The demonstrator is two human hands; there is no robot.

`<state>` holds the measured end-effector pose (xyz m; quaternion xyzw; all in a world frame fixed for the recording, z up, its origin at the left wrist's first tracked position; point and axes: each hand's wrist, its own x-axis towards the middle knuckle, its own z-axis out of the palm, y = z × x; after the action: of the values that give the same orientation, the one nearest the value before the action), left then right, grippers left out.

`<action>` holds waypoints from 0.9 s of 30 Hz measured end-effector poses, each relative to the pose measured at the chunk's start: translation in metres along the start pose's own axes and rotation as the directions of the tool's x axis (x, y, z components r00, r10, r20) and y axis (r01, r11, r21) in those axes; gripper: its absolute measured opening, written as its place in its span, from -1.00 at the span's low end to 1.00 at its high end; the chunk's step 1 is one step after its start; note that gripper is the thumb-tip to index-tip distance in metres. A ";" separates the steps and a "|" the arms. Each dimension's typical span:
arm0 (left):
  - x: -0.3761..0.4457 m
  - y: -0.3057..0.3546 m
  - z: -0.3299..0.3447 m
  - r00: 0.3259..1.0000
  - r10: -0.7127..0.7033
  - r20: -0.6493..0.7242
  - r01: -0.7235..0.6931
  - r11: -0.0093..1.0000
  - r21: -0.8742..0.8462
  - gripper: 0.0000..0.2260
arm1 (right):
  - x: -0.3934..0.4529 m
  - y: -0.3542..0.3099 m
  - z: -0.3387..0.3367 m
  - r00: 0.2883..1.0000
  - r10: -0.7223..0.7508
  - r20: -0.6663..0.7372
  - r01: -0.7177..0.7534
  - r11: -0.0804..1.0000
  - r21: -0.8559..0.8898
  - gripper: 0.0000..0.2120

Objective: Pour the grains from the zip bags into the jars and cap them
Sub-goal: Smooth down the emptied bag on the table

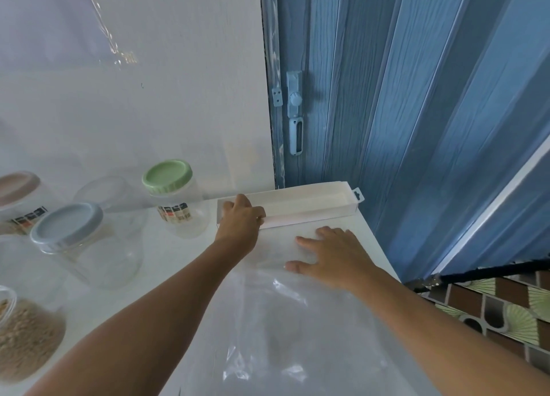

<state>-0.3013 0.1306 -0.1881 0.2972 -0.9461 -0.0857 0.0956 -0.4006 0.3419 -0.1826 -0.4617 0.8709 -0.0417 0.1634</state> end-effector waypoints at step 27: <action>-0.204 0.012 0.003 0.889 0.199 0.412 -0.215 0.977 -0.009 -0.12 | -0.108 0.004 0.063 0.992 -0.113 0.062 0.116 0.992 -0.049 -0.11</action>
<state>-0.1446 0.2589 -0.2150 0.1717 -0.9727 -0.1181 -0.1020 -0.3268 0.4374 -0.2161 -0.5159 0.8386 -0.0145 0.1743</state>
